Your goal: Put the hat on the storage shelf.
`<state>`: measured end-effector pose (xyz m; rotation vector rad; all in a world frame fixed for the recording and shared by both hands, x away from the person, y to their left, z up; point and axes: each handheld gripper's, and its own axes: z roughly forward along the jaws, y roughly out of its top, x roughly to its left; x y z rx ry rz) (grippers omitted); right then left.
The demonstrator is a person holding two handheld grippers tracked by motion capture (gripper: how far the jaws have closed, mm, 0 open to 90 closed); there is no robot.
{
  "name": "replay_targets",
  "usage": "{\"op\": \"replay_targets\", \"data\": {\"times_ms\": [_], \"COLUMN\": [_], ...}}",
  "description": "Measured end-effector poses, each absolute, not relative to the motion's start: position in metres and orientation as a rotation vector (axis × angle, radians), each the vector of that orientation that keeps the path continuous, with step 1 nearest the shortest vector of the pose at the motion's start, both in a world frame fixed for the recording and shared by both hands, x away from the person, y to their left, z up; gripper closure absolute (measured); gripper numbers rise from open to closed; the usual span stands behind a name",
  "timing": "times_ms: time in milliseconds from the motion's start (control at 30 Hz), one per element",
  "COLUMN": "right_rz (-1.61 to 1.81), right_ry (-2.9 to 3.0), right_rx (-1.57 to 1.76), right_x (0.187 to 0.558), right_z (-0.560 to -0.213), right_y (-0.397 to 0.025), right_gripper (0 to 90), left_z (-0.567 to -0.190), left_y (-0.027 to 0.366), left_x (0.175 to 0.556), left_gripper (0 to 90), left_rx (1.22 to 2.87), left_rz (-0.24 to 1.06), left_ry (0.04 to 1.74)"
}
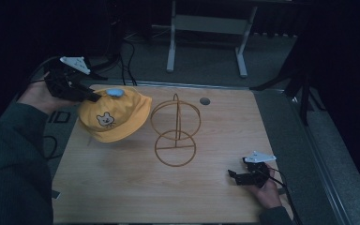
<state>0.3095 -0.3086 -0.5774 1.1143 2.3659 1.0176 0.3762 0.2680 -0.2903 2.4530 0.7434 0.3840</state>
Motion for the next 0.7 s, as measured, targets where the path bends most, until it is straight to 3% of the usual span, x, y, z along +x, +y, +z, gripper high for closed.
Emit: {"op": "replay_targets", "data": {"times_ms": [700], "right_rz": [1.017], "right_ry": [2.366], "right_rx": [1.115], "right_x": [0.309], "right_z": [-0.577], "right_y": [-0.309], "right_gripper": [13.3], "left_z": [-0.277], "left_y": [0.260], "left_x": [0.374], "left_gripper": [84.0], "left_rx": [2.427], "left_rz": [0.368], "left_ry": [0.675]}}
